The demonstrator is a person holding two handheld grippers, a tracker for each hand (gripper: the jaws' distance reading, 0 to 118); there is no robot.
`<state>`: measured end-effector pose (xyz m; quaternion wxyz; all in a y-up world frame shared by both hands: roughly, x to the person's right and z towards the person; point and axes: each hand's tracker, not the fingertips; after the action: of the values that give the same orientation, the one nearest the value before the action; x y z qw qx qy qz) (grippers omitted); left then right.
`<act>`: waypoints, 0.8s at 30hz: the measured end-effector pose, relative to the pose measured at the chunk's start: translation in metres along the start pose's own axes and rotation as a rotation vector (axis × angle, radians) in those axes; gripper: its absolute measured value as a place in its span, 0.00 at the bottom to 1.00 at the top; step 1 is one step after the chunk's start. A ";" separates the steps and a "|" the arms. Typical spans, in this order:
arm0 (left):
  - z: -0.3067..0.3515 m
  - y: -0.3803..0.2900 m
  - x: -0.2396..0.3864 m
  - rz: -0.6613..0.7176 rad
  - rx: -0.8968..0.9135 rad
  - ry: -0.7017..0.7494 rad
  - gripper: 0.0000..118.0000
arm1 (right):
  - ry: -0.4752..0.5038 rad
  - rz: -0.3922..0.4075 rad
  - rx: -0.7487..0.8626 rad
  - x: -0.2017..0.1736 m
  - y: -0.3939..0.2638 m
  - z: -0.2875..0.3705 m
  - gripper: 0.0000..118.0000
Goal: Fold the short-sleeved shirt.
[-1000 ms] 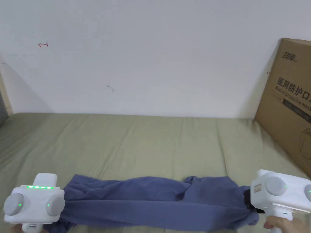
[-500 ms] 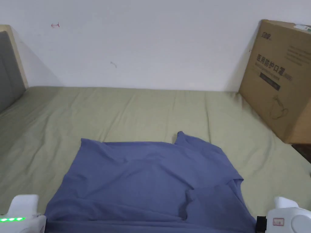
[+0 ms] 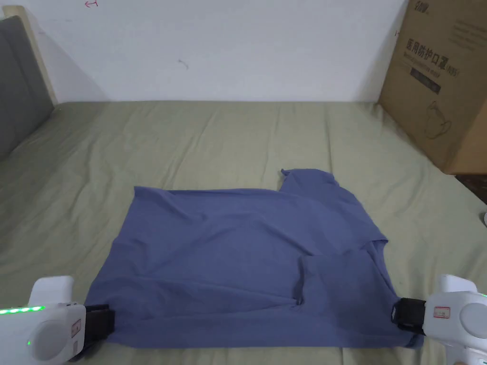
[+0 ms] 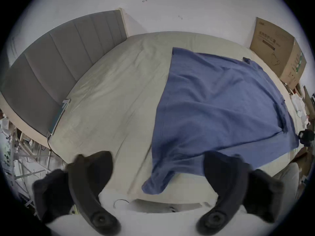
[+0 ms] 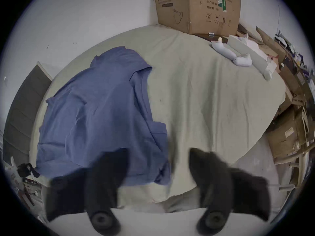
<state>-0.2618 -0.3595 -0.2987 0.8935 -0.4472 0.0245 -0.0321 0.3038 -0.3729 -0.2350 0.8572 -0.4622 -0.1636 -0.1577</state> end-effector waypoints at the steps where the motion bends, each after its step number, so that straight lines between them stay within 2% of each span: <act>1: 0.010 -0.002 -0.001 0.001 0.037 -0.026 0.89 | 0.011 0.010 0.028 0.000 -0.002 0.008 0.71; 2: 0.017 -0.004 -0.003 0.000 0.042 -0.045 0.80 | 0.025 0.023 0.051 0.001 -0.004 0.016 0.71; 3: 0.023 -0.007 -0.005 0.002 0.043 -0.055 0.57 | 0.028 0.030 0.053 -0.002 -0.007 0.025 0.67; 4: 0.028 -0.012 -0.007 0.003 0.044 -0.079 0.28 | 0.030 0.042 0.067 -0.004 -0.012 0.033 0.51; 5: 0.031 -0.018 -0.007 0.004 0.035 -0.074 0.00 | 0.027 0.053 0.092 -0.006 -0.017 0.039 0.22; 6: 0.031 -0.023 -0.006 0.004 0.030 -0.065 0.00 | 0.006 0.060 0.090 -0.008 -0.020 0.042 0.00; 8: 0.039 -0.038 -0.011 0.025 0.022 -0.060 0.00 | -0.064 0.091 0.054 -0.013 -0.032 0.046 0.00; 11: 0.045 -0.048 -0.015 0.079 0.029 -0.082 0.00 | -0.027 0.071 0.029 -0.010 -0.042 0.047 0.00; 12: 0.044 -0.050 -0.017 0.086 0.026 -0.090 0.05 | -0.021 0.063 0.022 -0.009 -0.043 0.046 0.00; 13: 0.039 -0.048 -0.015 0.085 0.023 -0.084 0.22 | -0.010 0.049 0.019 -0.008 -0.044 0.046 0.00; 15: 0.029 -0.045 -0.017 0.072 -0.002 -0.071 0.71 | -0.008 0.045 0.007 -0.009 -0.043 0.043 0.00; 16: 0.025 -0.042 -0.019 0.081 -0.014 -0.067 0.71 | -0.007 0.047 0.005 -0.010 -0.043 0.043 0.00; 19: 0.013 -0.032 -0.019 0.097 -0.006 -0.077 0.81 | 0.001 0.062 0.002 -0.014 -0.043 0.043 0.00; 21: 0.003 -0.029 -0.012 0.097 -0.006 -0.105 0.81 | 0.004 0.070 -0.005 -0.015 -0.043 0.042 0.00; 22: -0.007 -0.028 -0.008 0.050 -0.050 -0.109 0.76 | 0.004 0.071 -0.008 -0.016 -0.043 0.040 0.00; 23: -0.020 -0.026 -0.004 0.029 -0.114 -0.104 0.51 | 0.005 0.067 -0.015 -0.015 -0.042 0.038 0.00; 24: -0.030 -0.027 0.000 0.015 -0.167 -0.089 0.01 | 0.010 0.062 -0.021 -0.015 -0.042 0.036 0.00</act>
<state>-0.2651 -0.3992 -0.2948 0.8536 -0.5208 -0.0095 -0.0035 0.2678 -0.3626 -0.1913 0.8575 -0.4752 -0.1434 -0.1352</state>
